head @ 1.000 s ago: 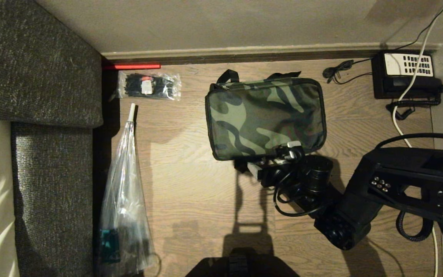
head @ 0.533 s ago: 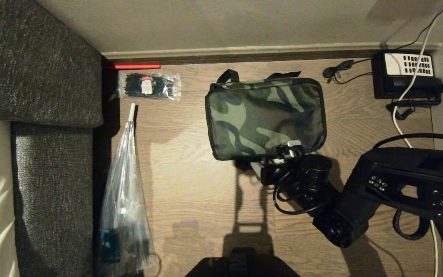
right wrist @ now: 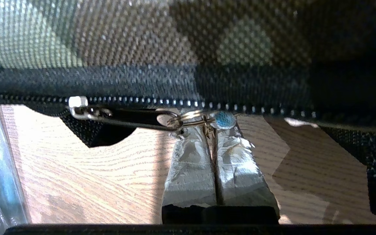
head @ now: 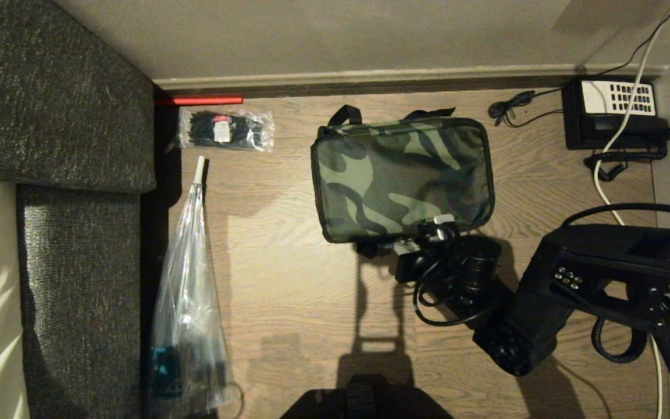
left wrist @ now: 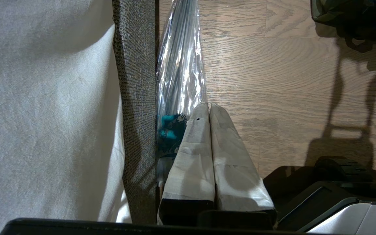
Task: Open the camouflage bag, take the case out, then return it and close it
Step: Open the top of the storage box
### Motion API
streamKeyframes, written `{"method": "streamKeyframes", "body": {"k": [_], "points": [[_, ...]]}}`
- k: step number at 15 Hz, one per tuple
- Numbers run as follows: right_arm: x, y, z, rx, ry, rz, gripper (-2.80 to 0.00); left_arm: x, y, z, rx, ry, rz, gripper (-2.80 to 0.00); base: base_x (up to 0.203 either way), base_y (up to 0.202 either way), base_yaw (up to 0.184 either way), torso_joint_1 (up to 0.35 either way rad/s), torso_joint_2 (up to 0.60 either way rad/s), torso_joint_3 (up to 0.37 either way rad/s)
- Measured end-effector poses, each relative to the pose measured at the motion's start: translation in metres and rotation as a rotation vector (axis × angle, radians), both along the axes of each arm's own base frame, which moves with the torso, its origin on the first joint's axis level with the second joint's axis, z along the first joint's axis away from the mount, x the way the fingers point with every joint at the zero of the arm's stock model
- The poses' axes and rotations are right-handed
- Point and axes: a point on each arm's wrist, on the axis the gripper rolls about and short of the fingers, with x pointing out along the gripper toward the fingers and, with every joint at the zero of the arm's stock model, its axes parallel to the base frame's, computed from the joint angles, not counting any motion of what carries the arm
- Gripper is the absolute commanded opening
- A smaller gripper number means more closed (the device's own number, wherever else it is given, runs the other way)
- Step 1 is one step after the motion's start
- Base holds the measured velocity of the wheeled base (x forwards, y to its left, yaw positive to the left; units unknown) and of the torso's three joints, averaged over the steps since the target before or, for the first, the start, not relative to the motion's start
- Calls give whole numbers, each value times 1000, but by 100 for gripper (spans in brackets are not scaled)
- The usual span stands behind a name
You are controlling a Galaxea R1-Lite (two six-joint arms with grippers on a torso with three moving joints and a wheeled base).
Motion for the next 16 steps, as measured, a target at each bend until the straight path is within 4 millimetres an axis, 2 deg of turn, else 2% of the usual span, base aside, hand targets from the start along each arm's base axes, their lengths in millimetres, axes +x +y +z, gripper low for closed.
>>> {"method": "streamKeyframes", "body": {"k": [5, 7, 14, 16], "points": [[-6, -3, 2, -6, 13, 2, -280, 0, 0, 0, 0, 0, 0, -280, 0, 0, 0, 0, 0, 0], [-17, -9, 2, -23, 42, 11, -280, 0, 0, 0, 0, 0, 0, -280, 0, 0, 0, 0, 0, 0], [-46, -24, 27, -28, 64, 36, -280, 0, 0, 0, 0, -1, 1, -280, 0, 0, 0, 0, 0, 0], [-56, -29, 28, -43, 92, 54, -280, 0, 0, 0, 0, 0, 1, -280, 0, 0, 0, 0, 0, 0]]}}
